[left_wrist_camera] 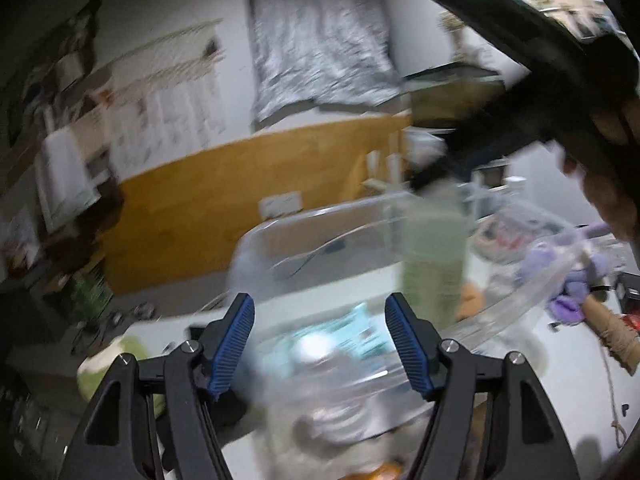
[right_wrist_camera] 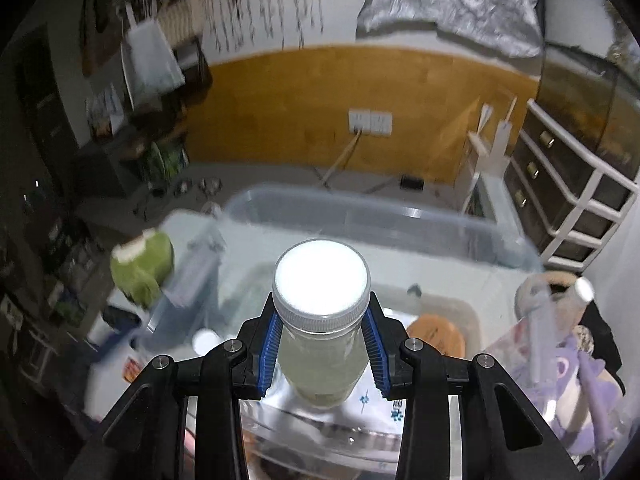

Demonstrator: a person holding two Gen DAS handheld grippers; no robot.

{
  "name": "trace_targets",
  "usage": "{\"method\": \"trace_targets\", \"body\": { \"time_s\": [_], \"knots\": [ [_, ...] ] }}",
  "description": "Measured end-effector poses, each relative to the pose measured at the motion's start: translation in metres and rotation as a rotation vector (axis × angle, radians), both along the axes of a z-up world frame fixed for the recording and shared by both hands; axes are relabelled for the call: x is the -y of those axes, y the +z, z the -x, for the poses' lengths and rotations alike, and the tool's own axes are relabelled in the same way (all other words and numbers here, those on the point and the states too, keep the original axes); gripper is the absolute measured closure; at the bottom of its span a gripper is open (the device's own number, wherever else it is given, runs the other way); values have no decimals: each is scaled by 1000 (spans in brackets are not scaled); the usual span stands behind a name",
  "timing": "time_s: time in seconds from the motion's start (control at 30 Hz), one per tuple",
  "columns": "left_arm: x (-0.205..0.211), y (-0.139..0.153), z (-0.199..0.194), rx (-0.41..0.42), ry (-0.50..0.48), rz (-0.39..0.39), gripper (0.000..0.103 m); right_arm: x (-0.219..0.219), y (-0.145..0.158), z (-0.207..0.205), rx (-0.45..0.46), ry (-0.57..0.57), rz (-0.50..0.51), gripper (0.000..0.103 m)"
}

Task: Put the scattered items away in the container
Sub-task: 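Lower the milky bottle into the container and open the right tool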

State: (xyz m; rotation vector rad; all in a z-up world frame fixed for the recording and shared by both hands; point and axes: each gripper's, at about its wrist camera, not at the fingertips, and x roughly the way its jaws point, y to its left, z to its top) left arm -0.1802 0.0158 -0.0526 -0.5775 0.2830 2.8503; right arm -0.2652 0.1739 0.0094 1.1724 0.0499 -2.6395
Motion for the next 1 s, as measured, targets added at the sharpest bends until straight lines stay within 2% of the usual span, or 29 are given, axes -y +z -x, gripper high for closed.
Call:
{"method": "trace_targets", "body": {
  "time_s": [0.17, 0.27, 0.4, 0.57, 0.7, 0.77, 0.8, 0.83, 0.87, 1.0],
  "knots": [
    [45, -5, 11, 52, 135, -25, 35, 7, -38, 12, 109, 15, 1, 63],
    [71, -8, 17, 83, 214, -40, 35, 15, -47, 14, 153, 42, -8, 63],
    [79, -13, 21, 80, 237, -30, 35, 30, -53, 14, 215, 108, -49, 63],
    [78, -16, 20, 85, 225, -32, 35, 48, -68, 14, 316, 213, -164, 63],
    [75, -13, 20, 89, 208, -45, 35, 49, -74, 18, 393, 222, -163, 62],
    [74, -12, 21, 92, 203, -57, 35, 52, -73, 19, 415, 247, -140, 59],
    [74, -11, 21, 94, 200, -62, 36, 52, -67, 19, 414, 261, -99, 50],
    [73, -10, 22, 96, 197, -68, 36, 53, -62, 19, 414, 275, -59, 35],
    [73, -9, 22, 97, 195, -73, 36, 53, -57, 19, 413, 289, -19, 32],
    [72, -5, 23, 96, 183, -91, 36, 51, -35, 20, 367, 258, 6, 31]
  ]
}}
